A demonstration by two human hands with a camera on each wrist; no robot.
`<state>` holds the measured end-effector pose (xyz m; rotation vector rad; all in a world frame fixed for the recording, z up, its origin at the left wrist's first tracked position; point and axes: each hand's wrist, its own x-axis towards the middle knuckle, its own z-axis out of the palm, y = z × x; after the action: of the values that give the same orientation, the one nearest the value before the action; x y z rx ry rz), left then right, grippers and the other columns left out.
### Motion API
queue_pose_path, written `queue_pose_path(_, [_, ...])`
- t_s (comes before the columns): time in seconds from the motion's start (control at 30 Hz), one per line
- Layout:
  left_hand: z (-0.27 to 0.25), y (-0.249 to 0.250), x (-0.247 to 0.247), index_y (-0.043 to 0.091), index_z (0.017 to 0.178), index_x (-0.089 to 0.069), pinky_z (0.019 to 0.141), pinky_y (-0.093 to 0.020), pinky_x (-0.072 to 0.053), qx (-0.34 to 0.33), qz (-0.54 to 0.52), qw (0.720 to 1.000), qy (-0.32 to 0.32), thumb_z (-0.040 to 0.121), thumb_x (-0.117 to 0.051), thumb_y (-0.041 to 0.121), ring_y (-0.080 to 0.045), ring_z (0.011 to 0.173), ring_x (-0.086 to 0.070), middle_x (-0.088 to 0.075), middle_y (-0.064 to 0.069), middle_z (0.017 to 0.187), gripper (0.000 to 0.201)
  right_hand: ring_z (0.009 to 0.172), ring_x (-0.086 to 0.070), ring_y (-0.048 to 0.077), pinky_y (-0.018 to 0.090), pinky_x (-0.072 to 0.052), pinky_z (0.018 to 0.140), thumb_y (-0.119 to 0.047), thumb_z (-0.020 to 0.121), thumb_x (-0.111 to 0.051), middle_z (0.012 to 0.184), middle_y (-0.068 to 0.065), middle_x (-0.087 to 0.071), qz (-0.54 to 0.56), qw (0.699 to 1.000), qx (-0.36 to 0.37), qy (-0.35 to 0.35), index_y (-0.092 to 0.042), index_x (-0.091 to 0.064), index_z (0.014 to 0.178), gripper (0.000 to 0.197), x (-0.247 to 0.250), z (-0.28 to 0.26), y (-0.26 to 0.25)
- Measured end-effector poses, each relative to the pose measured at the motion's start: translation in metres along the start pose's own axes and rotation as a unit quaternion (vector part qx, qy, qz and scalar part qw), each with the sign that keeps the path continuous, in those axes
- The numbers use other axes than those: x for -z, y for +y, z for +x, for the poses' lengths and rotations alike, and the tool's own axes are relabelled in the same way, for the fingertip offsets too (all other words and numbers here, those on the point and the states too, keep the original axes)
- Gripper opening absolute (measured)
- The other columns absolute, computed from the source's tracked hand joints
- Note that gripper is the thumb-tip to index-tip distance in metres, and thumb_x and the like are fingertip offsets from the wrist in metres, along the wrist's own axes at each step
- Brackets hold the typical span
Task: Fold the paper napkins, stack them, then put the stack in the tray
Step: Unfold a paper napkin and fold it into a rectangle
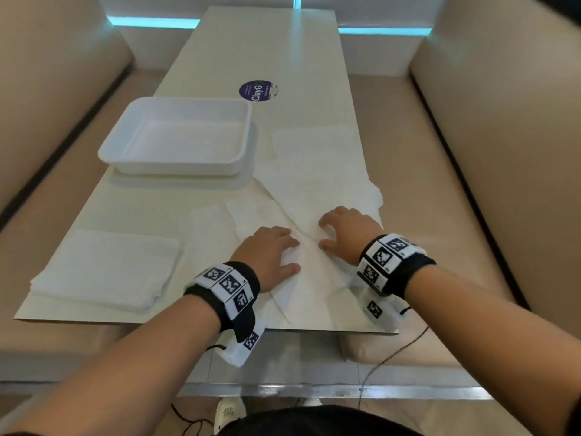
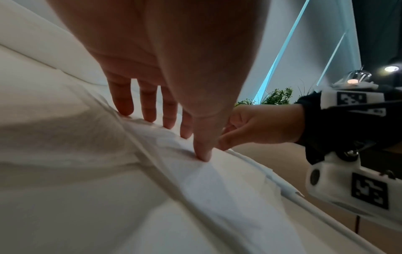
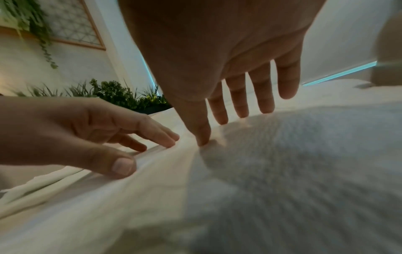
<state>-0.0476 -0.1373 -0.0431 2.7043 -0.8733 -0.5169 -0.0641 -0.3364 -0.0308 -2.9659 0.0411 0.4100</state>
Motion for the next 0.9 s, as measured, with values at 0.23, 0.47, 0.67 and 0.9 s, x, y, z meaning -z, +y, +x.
queue_pose_path(0.23, [-0.009,-0.009,0.005,0.028,0.135,-0.049,0.110,-0.033,-0.029,0.026,-0.023,0.999,-0.005,0.088,-0.060,0.048,-0.017,0.134,-0.034,-0.036,0.006,0.150,0.052,0.098,-0.055,0.021,0.030,-0.042,0.074,-0.033,0.095,-0.045,0.110,-0.002,-0.059,0.059,0.996,0.043,0.042,-0.024,-0.064,0.100,0.021,-0.005,-0.005,-0.001])
queue_pose_path(0.47, [-0.022,-0.010,0.005,0.025,0.141,-0.039,0.105,-0.031,-0.033,0.010,-0.057,0.979,0.198,0.081,-0.072,0.038,-0.023,0.127,-0.031,-0.033,-0.003,0.142,0.070,0.091,-0.060,0.019,0.035,-0.048,0.081,-0.032,0.095,-0.051,0.106,-0.004,-0.063,0.121,0.972,0.195,0.046,-0.022,-0.066,0.099,0.019,-0.001,-0.037,-0.004])
queue_pose_path(0.67, [-0.024,-0.017,0.004,0.031,0.119,-0.066,0.112,-0.040,-0.024,-0.071,0.003,0.986,0.154,0.086,-0.068,0.032,-0.025,0.142,-0.023,-0.040,0.002,0.150,0.033,0.093,-0.062,0.015,0.030,-0.049,0.082,-0.032,0.092,-0.053,0.106,-0.006,-0.066,0.161,0.948,0.272,0.032,-0.020,-0.070,0.094,0.021,-0.008,-0.066,-0.004])
queue_pose_path(0.9, [-0.045,-0.026,0.009,0.027,0.093,-0.058,0.119,-0.032,-0.013,-0.064,0.038,0.994,0.075,0.093,-0.044,0.044,-0.011,0.103,-0.060,-0.070,0.007,0.099,0.022,0.092,-0.062,0.008,0.029,-0.049,0.083,-0.036,0.089,-0.049,0.106,-0.008,-0.067,0.212,0.952,0.221,0.026,-0.019,-0.066,0.093,0.024,-0.015,-0.085,0.005])
